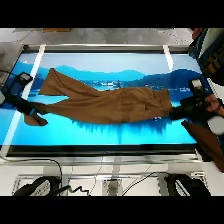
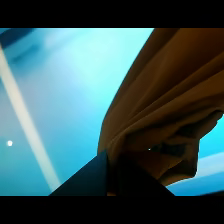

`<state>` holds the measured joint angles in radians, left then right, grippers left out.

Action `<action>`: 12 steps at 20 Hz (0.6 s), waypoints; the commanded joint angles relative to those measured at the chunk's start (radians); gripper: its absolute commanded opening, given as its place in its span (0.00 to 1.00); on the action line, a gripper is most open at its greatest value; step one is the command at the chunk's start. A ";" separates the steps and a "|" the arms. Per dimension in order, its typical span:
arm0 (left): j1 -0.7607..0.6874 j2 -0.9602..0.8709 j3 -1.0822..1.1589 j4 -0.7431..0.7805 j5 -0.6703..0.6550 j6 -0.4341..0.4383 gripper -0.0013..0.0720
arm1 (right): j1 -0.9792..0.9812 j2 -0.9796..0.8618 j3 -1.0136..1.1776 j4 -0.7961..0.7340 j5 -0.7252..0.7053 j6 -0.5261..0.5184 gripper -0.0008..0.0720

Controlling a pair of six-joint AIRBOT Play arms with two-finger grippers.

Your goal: Fold the clothes and pants, and hang the long-sleeved shirts on hangers.

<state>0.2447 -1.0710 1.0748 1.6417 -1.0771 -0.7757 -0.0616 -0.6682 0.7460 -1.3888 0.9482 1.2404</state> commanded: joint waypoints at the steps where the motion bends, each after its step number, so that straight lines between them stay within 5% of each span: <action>1: -0.002 0.185 -0.204 -0.012 -0.046 0.158 0.05 | 0.000 0.212 -0.111 0.003 0.219 -0.003 0.05; 3: -0.002 0.245 -0.303 0.027 -0.043 0.253 0.05 | 0.000 0.272 -0.111 -0.008 0.318 -0.003 0.05; 6: -0.002 0.254 -0.337 -0.044 -0.037 0.236 0.08 | 0.000 0.319 -0.111 -0.019 0.311 -0.003 0.05; 7: -0.002 0.254 -0.337 -0.101 -0.028 0.204 0.37 | 0.000 0.318 -0.111 -0.022 0.301 -0.003 0.05; 8: -0.002 0.254 -0.337 -0.146 -0.019 0.151 0.83 | 0.000 0.317 -0.111 -0.023 0.290 -0.003 0.05; 9: -0.002 0.254 -0.336 -0.167 -0.011 0.067 0.93 | 0.000 0.316 -0.111 -0.023 0.281 -0.003 0.05; 11: 0.000 0.258 -0.335 -0.167 -0.019 -0.070 0.93 | 0.000 0.316 -0.111 -0.022 0.283 -0.002 0.05; 12: 0.010 0.263 -0.336 -0.162 -0.021 -0.121 0.85 | 0.000 0.316 -0.111 -0.022 0.286 0.002 0.05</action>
<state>0.2462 -0.8204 0.7486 1.5181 -1.0992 -0.7280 -0.0616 -0.3618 0.6373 -1.4094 1.2270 1.2373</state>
